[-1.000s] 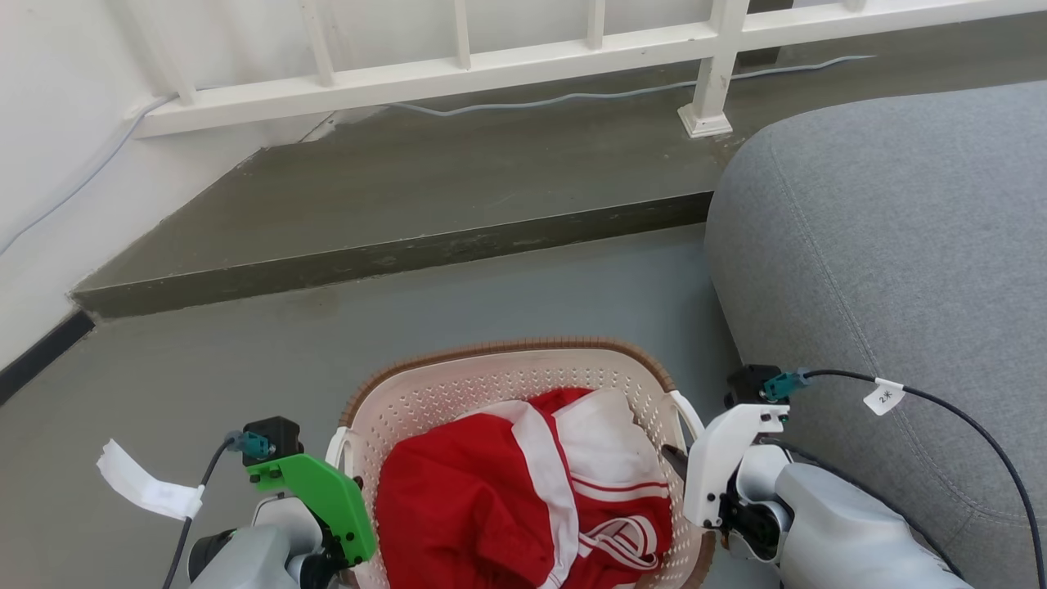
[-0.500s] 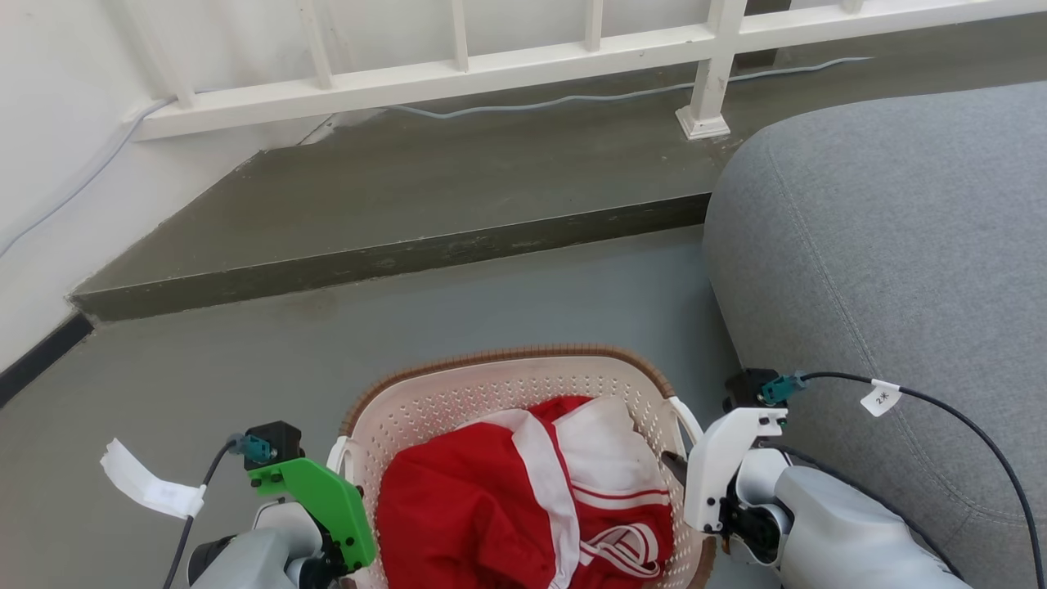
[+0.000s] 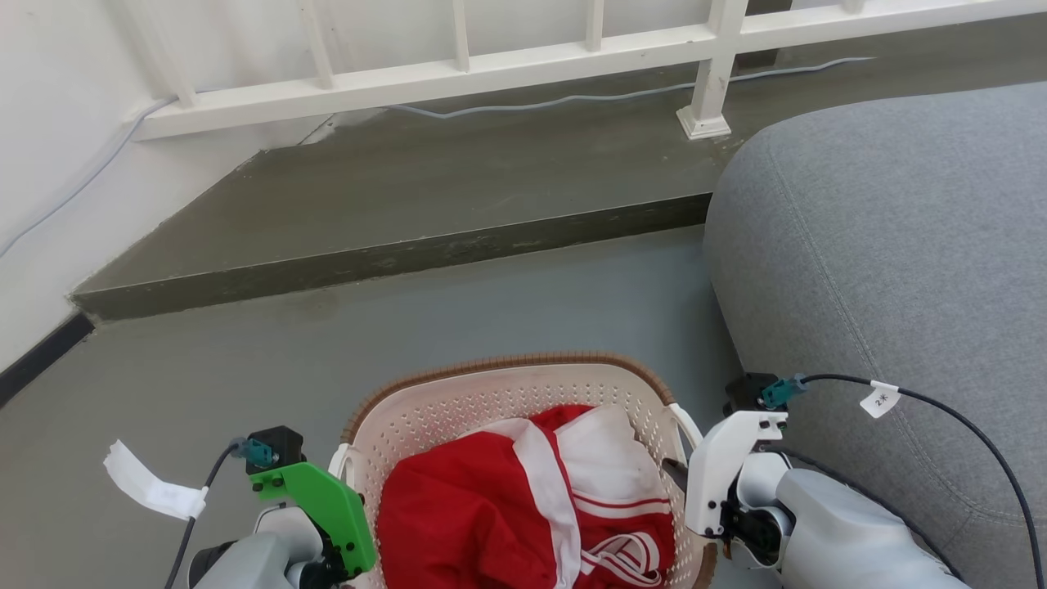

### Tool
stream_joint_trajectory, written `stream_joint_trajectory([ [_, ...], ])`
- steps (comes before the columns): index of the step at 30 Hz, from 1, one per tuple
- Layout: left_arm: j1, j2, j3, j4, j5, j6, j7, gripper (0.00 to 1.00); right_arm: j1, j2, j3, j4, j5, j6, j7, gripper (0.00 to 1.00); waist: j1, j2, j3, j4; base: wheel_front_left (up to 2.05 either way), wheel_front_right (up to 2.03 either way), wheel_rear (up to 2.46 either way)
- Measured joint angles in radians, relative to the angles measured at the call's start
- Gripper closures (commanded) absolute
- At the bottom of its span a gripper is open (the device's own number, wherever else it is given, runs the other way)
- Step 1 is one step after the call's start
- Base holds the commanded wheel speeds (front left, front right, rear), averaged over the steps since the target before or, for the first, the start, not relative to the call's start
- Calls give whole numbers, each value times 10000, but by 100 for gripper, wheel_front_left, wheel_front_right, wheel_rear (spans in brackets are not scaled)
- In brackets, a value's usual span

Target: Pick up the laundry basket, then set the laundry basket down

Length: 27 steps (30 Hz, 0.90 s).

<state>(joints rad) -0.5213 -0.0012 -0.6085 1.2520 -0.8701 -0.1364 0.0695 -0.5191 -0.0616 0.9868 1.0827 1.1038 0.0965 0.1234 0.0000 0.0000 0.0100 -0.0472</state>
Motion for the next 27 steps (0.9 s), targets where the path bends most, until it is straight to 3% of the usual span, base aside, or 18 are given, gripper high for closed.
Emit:
stream_joint_trajectory([
  [27, 93, 42, -130, -2, -314, 2, 313, 100, 1, -21, 357, 0, 255, 0, 198, 100, 1, 0, 131, -21, 0, 0, 0],
])
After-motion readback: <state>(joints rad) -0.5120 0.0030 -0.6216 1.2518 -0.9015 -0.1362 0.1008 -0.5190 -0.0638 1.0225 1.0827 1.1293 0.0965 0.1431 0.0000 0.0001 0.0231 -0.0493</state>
